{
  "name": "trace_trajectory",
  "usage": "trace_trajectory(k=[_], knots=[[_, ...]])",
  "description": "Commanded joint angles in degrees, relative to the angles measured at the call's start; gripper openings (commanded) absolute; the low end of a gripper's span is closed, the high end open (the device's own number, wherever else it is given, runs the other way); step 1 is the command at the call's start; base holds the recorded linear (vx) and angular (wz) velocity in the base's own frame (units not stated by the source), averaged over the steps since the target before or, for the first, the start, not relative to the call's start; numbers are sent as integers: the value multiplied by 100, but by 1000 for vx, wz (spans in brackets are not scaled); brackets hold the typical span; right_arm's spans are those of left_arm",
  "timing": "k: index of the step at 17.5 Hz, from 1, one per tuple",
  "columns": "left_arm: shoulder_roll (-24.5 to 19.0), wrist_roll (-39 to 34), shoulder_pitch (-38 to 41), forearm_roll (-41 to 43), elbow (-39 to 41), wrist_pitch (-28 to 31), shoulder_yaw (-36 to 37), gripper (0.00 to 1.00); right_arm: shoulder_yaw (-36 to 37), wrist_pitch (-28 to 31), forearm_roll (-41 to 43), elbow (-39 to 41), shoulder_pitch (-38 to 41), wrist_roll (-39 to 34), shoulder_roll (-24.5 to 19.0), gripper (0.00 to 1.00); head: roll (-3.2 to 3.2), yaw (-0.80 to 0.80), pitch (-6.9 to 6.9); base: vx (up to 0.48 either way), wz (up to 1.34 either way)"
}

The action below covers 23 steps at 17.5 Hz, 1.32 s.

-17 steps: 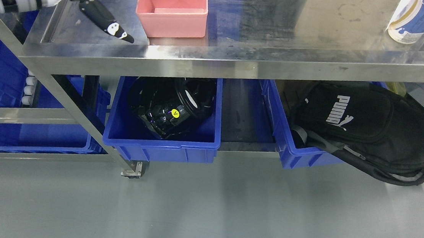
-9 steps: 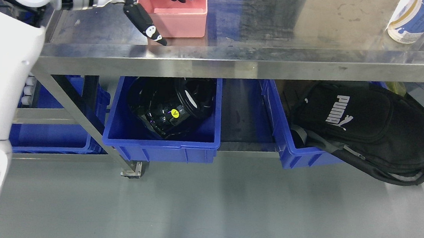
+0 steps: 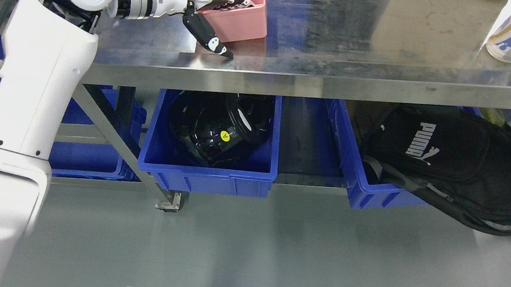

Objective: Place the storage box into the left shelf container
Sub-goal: 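Grasp the pink box's rim with the left hand, then lift the pink box off the table with the left hand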

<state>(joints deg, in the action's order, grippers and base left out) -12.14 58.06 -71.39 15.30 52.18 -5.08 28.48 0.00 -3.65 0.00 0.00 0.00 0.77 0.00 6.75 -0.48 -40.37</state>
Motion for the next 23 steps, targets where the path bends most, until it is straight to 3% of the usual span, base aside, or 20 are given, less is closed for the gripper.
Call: trace_trajectory(k=[1,5,7,10,15,19,23], knots=[[730,91,11,87,-789,78,-377,52,18,-4,9,100,-35,2,100,100,0,0,0,6,86],[1114,91,11,52,-789,69,-1720,11,18,-4,9,100,-44,2,100,100,0,0,0,2,81],[1114,162,20,26,-780,60,-2493,1,18,-4,9,100,-44,2,100,100,0,0,0,-3,121],[1114,92,20,-149,-684,60,-3234,0,18,-4,9,100,-35,-7,100,100,0,0,0,2,104],[1114,-664,283,-2098,-156,-176,-3341,1,18,-4,9,100,-35,2,100,100,0,0,0,2,12],[1114,-1051,423,-3390,46,-1221,-3219,2,18,-4,9,100,-35,2,100,100,0,0,0,0,-23],[1114,-1147,1467,-3815,581,-2178,-2964,2,18,-4,9,100,-35,-7,100,100,0,0,0,-1,-4]])
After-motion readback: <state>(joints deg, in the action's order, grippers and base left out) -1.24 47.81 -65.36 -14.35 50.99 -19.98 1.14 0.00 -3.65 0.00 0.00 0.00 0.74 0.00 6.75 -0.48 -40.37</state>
